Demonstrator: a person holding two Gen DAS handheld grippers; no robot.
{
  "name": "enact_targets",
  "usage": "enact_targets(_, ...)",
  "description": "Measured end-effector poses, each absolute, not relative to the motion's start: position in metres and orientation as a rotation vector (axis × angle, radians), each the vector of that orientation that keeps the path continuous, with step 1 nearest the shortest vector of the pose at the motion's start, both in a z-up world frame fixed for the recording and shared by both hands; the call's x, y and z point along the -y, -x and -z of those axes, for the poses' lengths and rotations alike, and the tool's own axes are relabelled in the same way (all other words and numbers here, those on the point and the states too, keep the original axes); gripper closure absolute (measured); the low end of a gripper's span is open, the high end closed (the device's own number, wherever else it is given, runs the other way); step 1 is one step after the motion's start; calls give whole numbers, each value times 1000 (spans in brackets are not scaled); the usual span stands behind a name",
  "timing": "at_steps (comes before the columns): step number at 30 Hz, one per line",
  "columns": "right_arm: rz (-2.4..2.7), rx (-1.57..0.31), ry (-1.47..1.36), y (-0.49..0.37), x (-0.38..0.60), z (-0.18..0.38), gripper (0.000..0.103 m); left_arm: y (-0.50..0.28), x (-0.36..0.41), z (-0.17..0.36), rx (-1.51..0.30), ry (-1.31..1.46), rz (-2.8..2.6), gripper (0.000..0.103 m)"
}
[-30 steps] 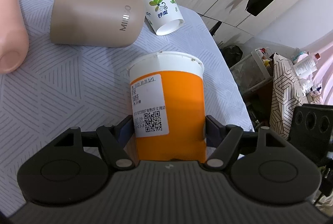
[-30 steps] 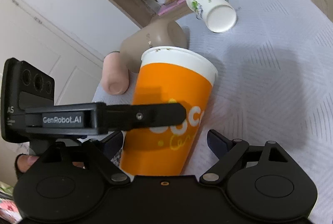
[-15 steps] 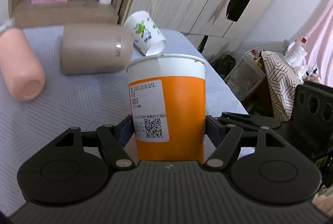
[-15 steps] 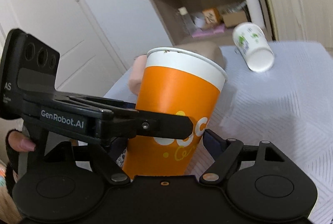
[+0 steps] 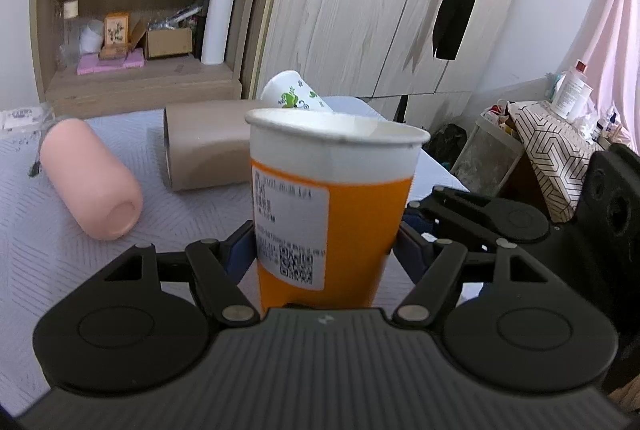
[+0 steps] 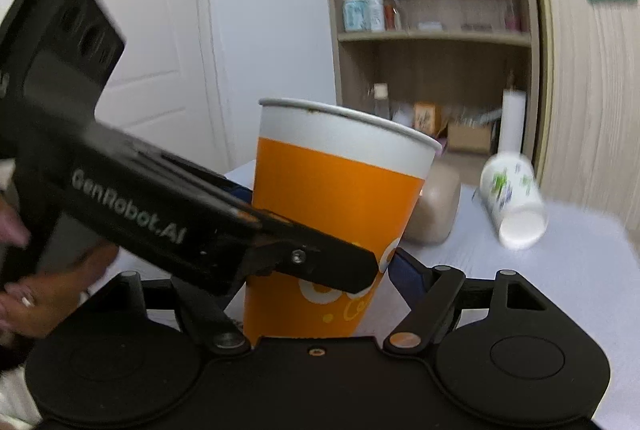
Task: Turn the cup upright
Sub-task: 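Rotate the orange cup upright with the left tool while the right tool releases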
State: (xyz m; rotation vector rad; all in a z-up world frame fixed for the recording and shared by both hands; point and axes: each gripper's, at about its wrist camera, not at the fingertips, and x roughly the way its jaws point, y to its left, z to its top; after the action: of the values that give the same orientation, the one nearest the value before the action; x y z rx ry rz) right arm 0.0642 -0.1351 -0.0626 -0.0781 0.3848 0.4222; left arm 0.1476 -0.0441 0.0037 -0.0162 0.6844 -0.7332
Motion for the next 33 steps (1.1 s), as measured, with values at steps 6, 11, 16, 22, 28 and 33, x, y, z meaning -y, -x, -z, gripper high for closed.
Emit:
enact_targets(6, -397, -344, 200, -74, 124, 54, 22, -157, 36, -7, -633, 41, 728, 31)
enact_targets(11, -368, -321, 279, -87, 116, 51, 23, -172, 37, -5, -603, 58, 711, 31)
enact_targets(16, -375, -302, 270, -104, 120, 54, 23, -192, 37, -3, -600, 75, 706, 31)
enact_targets(22, -383, -317, 287, -123, 122, 62, 23, -202, 48, 5, -595, 21, 663, 32)
enact_targets(28, -387, -336, 278, -132, 129, 64, 24, -205, 50, 5, -594, 16, 675, 32)
enact_targets(33, -405, -364, 246, -132, 132, 64, 26, -198, 52, 7, -576, -20, 681, 32)
